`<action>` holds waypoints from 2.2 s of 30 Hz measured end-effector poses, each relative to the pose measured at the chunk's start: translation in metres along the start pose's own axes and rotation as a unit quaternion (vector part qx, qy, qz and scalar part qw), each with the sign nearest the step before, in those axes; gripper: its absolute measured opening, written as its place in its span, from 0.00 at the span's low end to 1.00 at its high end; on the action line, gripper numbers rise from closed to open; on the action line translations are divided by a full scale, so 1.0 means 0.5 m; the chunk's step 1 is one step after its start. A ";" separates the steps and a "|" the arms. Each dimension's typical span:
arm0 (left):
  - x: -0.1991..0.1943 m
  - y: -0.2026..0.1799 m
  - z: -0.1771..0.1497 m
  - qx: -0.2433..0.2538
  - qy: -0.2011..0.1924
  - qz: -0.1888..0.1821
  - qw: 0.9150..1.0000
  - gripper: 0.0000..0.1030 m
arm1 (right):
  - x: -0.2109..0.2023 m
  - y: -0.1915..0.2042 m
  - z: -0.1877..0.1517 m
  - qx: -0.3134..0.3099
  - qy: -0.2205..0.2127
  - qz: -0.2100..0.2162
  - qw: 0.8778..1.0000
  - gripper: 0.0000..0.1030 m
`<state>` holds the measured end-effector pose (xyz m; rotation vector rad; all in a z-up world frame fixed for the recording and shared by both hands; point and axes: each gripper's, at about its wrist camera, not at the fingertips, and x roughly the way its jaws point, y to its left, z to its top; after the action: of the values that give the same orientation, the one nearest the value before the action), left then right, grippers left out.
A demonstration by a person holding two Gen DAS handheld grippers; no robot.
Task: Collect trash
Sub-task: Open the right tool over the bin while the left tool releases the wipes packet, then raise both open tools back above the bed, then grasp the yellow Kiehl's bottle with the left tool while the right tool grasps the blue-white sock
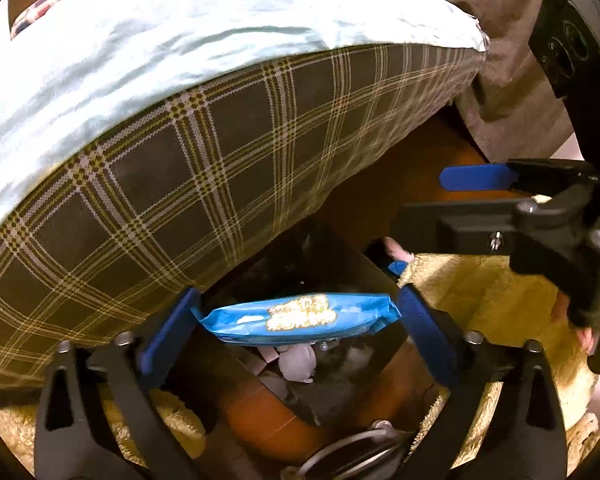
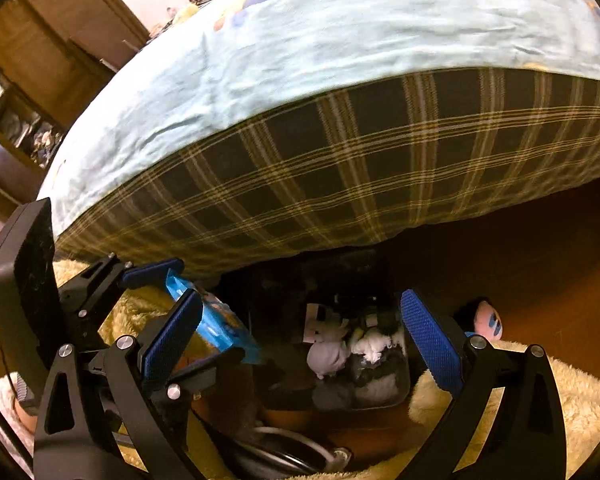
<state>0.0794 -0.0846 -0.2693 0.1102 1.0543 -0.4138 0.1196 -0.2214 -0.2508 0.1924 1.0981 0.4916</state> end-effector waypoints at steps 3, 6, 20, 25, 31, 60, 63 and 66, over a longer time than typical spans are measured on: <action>0.004 0.001 0.001 -0.002 0.008 0.007 1.000 0.78 | -0.006 -0.004 0.001 0.001 -0.004 -0.005 1.000 0.97; 0.005 0.000 -0.001 0.002 0.010 0.007 1.000 0.75 | -0.009 -0.007 0.001 0.003 -0.005 -0.005 1.000 0.97; 0.014 0.004 -0.002 -0.010 0.020 -0.014 1.000 0.92 | -0.018 -0.008 -0.001 0.004 -0.008 -0.010 1.000 0.97; 0.000 0.009 0.005 -0.013 0.016 -0.018 1.000 0.92 | -0.036 -0.020 0.008 0.014 -0.023 -0.009 1.000 0.97; -0.080 0.039 0.048 -0.031 -0.022 -0.012 0.999 0.92 | -0.101 -0.014 0.060 -0.008 -0.073 -0.046 0.996 0.97; -0.254 0.397 0.415 -0.100 -0.147 0.137 0.975 0.92 | -0.027 0.116 0.510 -0.061 -0.164 -0.059 0.983 0.97; -0.220 0.437 0.449 -0.111 -0.138 0.130 0.976 0.92 | 0.014 0.117 0.542 -0.052 -0.148 -0.052 0.986 0.96; -0.178 0.477 0.480 -0.127 -0.122 0.132 0.975 0.92 | 0.041 0.123 0.562 -0.058 -0.137 -0.065 0.987 0.93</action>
<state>0.3296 0.0907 -0.0992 -0.0283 0.8267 -0.0466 0.3588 -0.1328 -0.1165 0.0834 0.8045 0.3972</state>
